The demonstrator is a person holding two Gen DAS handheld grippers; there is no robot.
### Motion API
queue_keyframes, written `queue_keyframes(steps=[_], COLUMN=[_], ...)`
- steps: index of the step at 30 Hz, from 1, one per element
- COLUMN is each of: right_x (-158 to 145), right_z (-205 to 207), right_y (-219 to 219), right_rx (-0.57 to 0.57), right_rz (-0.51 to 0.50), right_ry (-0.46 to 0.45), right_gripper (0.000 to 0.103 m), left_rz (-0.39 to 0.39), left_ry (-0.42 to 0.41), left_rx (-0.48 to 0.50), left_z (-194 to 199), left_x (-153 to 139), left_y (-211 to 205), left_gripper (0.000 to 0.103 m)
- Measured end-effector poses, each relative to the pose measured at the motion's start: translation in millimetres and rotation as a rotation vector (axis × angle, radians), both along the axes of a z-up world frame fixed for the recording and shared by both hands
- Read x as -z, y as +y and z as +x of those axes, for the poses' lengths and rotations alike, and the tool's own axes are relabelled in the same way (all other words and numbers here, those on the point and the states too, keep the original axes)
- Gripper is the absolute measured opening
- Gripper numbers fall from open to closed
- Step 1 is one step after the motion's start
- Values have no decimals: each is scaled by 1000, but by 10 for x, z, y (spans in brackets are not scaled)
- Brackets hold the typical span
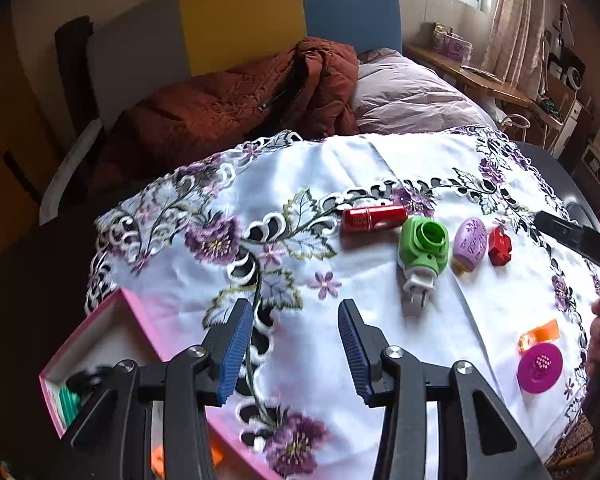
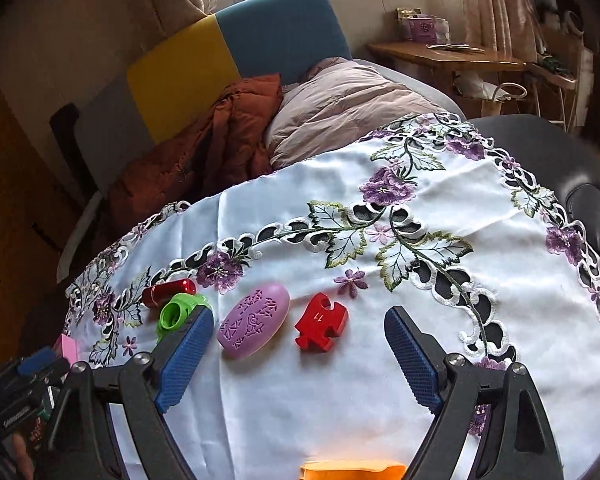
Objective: Organize rigid objects
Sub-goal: 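Move the left tool to the red cylinder and close on it, then lift the red cylinder toward the tray while the right tool moves to the green plug-in device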
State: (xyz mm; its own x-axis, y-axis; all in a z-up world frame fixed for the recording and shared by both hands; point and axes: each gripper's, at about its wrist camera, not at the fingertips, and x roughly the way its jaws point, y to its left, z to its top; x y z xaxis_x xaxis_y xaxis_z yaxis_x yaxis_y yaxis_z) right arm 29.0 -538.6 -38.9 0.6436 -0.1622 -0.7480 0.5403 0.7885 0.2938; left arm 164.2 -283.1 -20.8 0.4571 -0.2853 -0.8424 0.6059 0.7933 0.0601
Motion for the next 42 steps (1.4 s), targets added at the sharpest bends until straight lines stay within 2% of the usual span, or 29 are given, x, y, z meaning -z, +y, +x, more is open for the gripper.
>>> queue_keyframes(steps=[4, 8, 15, 18, 21, 23, 25, 28, 35, 36, 40, 42], right_x=[4, 24, 66, 79, 95, 109, 118, 118, 103, 107, 126, 126], right_z=[8, 20, 34, 38, 51, 57, 56, 57, 53, 53, 41, 37], right_y=[3, -33, -87, -91, -87, -86, -91, -96, -75, -79, -106, -114], right_rx=[-4, 0, 11, 13, 9, 7, 8, 7, 6, 9, 22, 27], right_rz=[18, 59, 107, 115, 111, 113, 113, 115, 97, 96, 105, 103], right_ry=[-1, -1, 8, 10, 20, 27, 31, 32, 39, 43, 46, 48], right_gripper=[89, 90, 91, 91, 91, 91, 91, 91, 91, 91, 91, 91], left_rz=[21, 11, -62, -49, -11, -11, -28, -50, -131, -136, -184, -183], left_ry=[-14, -11, 104, 144, 180, 234, 246, 246, 319, 327, 372, 354], left_rx=[32, 105, 164, 210, 214, 196, 188, 190, 133, 134, 125, 143], left_z=[302, 488, 723, 751, 796, 830, 798, 670, 483, 449, 358, 292], left_x=[97, 169, 289, 407, 588, 718, 775, 760, 735, 736, 698, 650], left_y=[-349, -647, -1113, -1346, -1469, -1437, -1327, -1111, -557, -498, -324, -274], left_gripper=[45, 45, 45, 45, 45, 40, 32, 32, 31, 32, 49, 52])
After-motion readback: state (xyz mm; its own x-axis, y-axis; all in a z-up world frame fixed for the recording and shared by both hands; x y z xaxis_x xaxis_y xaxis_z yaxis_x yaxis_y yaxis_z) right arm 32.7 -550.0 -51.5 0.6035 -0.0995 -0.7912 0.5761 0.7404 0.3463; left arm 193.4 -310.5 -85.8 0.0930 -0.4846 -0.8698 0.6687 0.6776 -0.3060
